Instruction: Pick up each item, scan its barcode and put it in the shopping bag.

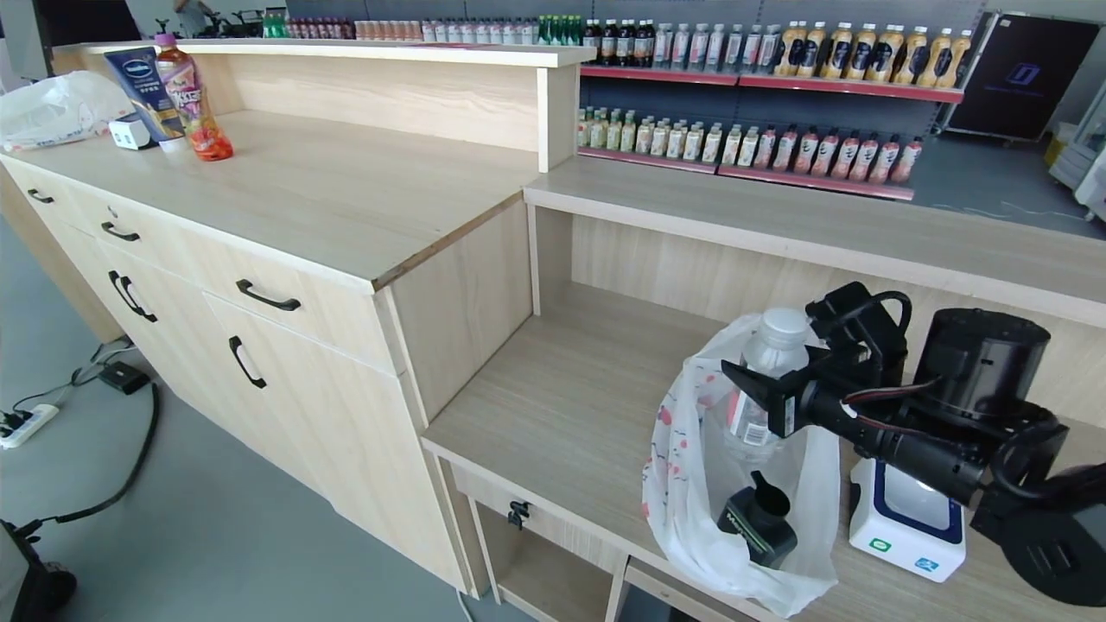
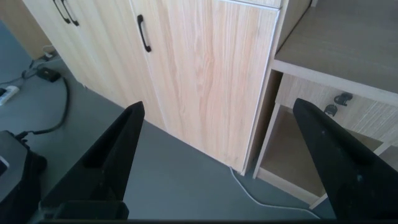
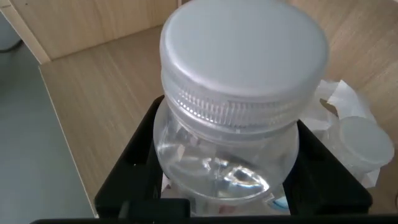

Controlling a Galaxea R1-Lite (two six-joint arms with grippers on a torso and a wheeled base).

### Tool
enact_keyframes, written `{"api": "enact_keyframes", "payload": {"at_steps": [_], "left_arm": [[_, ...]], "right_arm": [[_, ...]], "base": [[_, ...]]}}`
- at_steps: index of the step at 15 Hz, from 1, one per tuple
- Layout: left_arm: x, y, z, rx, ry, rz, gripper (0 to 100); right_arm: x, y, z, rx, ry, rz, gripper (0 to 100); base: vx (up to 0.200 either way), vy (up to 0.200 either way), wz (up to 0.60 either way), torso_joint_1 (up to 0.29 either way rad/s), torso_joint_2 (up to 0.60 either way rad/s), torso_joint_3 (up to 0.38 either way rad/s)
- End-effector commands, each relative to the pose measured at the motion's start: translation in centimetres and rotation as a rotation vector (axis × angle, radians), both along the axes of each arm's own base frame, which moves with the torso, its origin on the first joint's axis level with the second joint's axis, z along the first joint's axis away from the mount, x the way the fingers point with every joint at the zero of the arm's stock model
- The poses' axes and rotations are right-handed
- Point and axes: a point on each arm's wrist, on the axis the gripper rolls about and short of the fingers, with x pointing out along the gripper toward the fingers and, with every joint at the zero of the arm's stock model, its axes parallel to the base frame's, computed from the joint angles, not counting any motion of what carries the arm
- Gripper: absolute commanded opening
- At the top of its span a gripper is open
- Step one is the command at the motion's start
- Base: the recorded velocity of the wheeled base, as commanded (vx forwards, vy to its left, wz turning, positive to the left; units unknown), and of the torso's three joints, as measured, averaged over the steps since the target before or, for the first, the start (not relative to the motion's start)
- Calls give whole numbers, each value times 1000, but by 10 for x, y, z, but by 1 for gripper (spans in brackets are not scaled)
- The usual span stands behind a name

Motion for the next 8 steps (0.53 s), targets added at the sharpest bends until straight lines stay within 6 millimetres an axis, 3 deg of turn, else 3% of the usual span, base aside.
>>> {"api": "enact_keyframes", "payload": {"at_steps": [1,8], "left_arm": [[0,0,0,0,0,1,100],[0,0,0,1,0,1,100]], "right_arm": [[11,2,-23,-26,70,-6,0],[33,3,-50,-17,47,-26,0]], "base": [[0,0,0,0,0,0],[0,0,0,0,0,0]]}}
